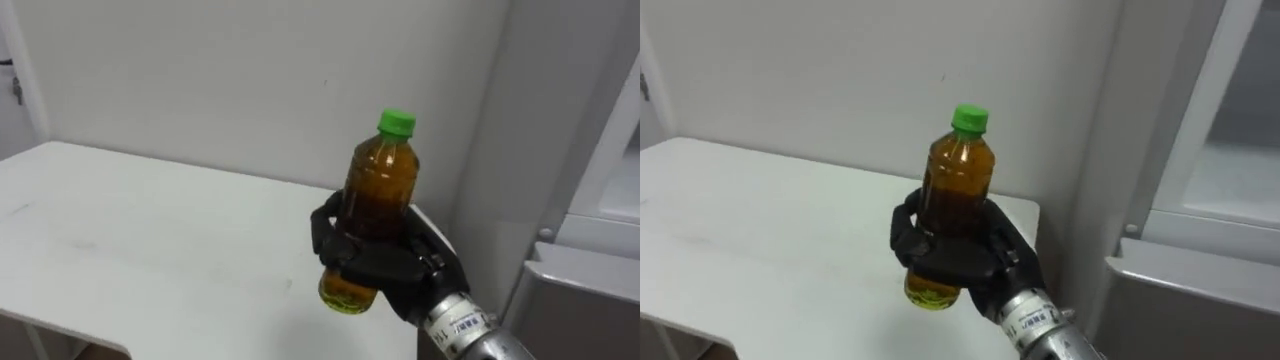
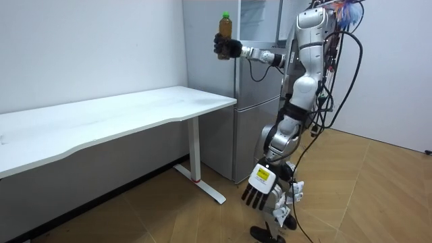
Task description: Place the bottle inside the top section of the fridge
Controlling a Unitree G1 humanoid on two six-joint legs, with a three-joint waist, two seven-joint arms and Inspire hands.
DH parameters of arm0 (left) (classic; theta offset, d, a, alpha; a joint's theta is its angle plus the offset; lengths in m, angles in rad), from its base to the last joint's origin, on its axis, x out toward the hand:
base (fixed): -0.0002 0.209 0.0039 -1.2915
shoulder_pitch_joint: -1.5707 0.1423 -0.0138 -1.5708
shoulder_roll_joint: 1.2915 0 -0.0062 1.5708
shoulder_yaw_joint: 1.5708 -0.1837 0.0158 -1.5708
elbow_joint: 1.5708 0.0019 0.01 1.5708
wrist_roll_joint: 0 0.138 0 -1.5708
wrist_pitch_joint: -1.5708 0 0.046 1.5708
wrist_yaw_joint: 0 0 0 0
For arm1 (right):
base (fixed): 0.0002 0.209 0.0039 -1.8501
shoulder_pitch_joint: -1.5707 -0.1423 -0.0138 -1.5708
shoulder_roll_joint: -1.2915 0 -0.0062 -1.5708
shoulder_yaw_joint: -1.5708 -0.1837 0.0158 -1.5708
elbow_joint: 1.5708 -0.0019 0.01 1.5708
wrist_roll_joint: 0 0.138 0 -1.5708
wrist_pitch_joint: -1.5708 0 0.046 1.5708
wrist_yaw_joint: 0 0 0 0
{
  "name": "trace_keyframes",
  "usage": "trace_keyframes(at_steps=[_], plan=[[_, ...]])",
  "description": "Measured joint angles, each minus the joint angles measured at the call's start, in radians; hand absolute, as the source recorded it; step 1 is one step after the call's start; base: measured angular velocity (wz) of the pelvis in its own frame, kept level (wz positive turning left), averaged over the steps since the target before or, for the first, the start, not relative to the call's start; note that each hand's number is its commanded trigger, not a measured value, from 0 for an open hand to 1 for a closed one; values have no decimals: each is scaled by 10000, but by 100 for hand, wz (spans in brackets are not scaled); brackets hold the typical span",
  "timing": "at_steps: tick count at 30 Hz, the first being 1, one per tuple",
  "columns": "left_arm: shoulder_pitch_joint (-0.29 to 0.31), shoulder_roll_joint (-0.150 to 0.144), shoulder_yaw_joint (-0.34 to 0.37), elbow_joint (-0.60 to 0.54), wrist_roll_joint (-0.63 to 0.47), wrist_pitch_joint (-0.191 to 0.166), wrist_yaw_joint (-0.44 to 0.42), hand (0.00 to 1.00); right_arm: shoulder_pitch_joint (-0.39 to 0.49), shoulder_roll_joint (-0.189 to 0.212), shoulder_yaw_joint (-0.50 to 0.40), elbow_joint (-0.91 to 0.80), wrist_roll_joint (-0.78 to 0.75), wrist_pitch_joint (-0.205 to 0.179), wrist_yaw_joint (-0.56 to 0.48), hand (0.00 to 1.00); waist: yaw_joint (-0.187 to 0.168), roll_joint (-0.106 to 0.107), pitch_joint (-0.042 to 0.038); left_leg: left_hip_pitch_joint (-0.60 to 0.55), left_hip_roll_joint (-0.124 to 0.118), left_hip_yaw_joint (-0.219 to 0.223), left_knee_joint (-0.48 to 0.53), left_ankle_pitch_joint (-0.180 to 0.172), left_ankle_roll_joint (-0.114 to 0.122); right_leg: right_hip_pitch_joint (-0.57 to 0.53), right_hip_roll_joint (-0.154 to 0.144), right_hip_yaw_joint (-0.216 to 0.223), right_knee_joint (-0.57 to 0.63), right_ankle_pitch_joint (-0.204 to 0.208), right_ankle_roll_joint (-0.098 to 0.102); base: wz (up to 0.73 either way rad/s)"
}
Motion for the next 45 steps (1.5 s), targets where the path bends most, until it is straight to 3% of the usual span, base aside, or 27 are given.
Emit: trace_keyframes(at_steps=[5, 10, 15, 28, 33, 39, 45], plan=[[156, -104, 330, -9, 100, 7, -10, 0, 8, -14, -932, -1198, 27, 336, -4, 100, -296, -39, -19, 1, -42, -6, 10, -17, 30, -4, -2, 108, -20, -10, 27, -3], [368, -145, 535, -9, 102, 9, -17, 0, 5, -12, -1896, -2262, -4, 333, -18, 100, -515, -6, -1, 101, -42, -17, -6, -27, 36, 51, 25, 100, -151, -3, 43, 0], [533, -387, 586, -10, 146, 9, -3, 0, 40, -35, -2975, -3103, -299, 331, -218, 100, -941, 81, 36, 94, -32, -25, -45, -55, 30, 74, 47, 108, -182, 7, 57, 1], [563, -508, 1345, 216, 421, -451, 317, 0, 763, -356, -5301, -3556, -320, 283, -824, 100, -1780, 51, -55, 239, 1, 88, -82, -148, 2, 60, 131, 504, -126, 9, 55, -9], [813, -592, 1455, 210, 430, -449, 320, 0, 1246, -393, -6216, -3979, -283, 276, -1138, 100, -2038, 188, -134, 327, 69, 85, 25, -366, -15, 163, 239, 701, -129, 9, 55, -14], [852, -781, 2031, 185, 483, -446, 317, 0, 1848, -392, -7097, -4513, -317, 62, -1648, 100, -2296, 217, -117, 393, 84, 87, -6, -382, -35, 198, 293, 866, -158, 6, 49, -6], [871, -780, 2103, 173, 483, -431, 490, 0, 2187, -392, -7350, -4530, -348, -12, -2087, 100, -2495, 152, -73, 432, 72, 87, -20, -383, -37, 100, 312, 969, -156, -17, 21, -6]])
